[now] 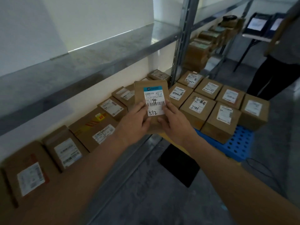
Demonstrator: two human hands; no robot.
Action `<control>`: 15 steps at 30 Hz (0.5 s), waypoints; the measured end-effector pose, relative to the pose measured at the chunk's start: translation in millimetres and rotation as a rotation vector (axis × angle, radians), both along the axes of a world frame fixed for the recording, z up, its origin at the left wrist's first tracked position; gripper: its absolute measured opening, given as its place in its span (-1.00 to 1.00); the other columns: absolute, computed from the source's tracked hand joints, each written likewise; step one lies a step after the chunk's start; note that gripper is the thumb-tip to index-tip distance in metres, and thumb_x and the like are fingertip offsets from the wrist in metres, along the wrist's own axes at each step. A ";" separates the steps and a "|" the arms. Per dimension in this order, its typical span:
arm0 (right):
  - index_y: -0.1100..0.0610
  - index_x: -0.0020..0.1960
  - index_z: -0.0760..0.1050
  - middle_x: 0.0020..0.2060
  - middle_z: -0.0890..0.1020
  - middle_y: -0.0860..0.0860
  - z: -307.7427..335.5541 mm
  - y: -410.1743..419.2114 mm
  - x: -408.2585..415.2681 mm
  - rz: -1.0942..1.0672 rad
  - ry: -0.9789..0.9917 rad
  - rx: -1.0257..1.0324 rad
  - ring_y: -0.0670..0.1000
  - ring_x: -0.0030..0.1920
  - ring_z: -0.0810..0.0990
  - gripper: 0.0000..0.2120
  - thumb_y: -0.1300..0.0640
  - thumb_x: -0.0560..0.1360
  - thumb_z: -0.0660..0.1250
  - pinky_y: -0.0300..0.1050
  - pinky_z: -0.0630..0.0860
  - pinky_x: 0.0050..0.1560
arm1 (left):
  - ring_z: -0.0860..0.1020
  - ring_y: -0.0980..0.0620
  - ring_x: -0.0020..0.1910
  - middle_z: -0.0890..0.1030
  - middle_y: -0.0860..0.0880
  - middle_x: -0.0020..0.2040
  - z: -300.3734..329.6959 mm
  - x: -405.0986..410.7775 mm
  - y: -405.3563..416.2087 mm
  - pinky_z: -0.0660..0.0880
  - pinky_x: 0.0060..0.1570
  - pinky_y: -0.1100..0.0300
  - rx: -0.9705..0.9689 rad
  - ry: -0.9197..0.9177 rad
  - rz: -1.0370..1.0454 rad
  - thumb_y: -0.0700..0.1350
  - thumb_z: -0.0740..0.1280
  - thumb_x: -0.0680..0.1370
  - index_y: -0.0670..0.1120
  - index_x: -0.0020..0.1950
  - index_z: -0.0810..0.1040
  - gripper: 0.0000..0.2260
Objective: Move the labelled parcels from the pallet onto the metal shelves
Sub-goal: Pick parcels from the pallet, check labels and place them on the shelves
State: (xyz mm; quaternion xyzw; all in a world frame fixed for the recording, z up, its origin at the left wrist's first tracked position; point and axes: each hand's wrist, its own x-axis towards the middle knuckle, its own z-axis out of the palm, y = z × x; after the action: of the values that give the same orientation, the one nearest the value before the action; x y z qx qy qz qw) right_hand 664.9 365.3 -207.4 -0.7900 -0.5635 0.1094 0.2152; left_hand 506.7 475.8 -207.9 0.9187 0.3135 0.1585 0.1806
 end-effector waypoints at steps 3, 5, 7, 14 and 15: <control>0.22 0.63 0.09 0.64 0.03 0.07 1.9 -28.6 22.3 -0.051 0.006 -0.010 0.10 0.61 0.09 -0.37 -0.07 0.68 0.16 0.01 0.09 0.59 | 0.22 0.02 0.57 0.19 -0.03 0.64 2.3 28.8 -19.8 0.21 0.52 0.14 -0.007 -0.005 -0.066 0.00 0.26 0.68 -0.17 0.61 0.27 -0.47; 0.23 0.63 0.10 0.64 0.03 0.07 1.1 -48.2 38.9 -0.090 0.001 -0.001 0.09 0.61 0.07 -0.37 -0.06 0.69 0.16 -0.09 0.03 0.58 | 0.24 0.00 0.57 0.22 -0.06 0.63 4.0 49.4 -33.8 0.25 0.54 0.06 -0.011 -0.008 -0.107 -0.02 0.27 0.67 -0.19 0.60 0.29 -0.47; 0.23 0.62 0.10 0.64 0.03 0.07 -0.3 -69.1 57.2 -0.132 -0.007 0.003 0.05 0.61 0.04 -0.38 -0.06 0.69 0.16 -0.22 -0.06 0.52 | 0.28 -0.04 0.56 0.25 -0.09 0.61 4.7 72.2 -49.6 0.30 0.52 0.02 -0.010 -0.009 -0.150 -0.04 0.29 0.66 -0.22 0.58 0.32 -0.48; 0.21 0.64 0.06 0.64 0.02 0.03 -2.9 -143.2 124.4 -0.248 0.025 0.033 0.04 0.60 0.07 -0.35 -0.08 0.69 0.17 -0.13 0.08 0.55 | 0.31 0.00 0.53 0.24 -0.04 0.62 0.8 157.7 -106.6 0.35 0.48 0.06 -0.036 -0.021 -0.243 -0.02 0.30 0.66 -0.20 0.58 0.33 -0.48; 0.22 0.63 0.06 0.64 0.03 0.03 -4.6 -153.3 134.1 -0.268 0.024 0.040 0.03 0.61 0.06 -0.35 -0.08 0.69 0.17 -0.16 0.05 0.54 | 0.30 -0.01 0.53 0.25 -0.05 0.61 -0.6 169.9 -114.8 0.33 0.49 0.07 -0.044 -0.022 -0.257 -0.03 0.31 0.66 -0.20 0.57 0.34 -0.48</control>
State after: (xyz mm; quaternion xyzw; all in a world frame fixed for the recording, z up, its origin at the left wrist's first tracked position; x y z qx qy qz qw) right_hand 799.0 212.0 -212.0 -0.8524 -0.4526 0.0780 0.2501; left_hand 676.6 360.9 -208.5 0.9453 0.1947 0.1372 0.2230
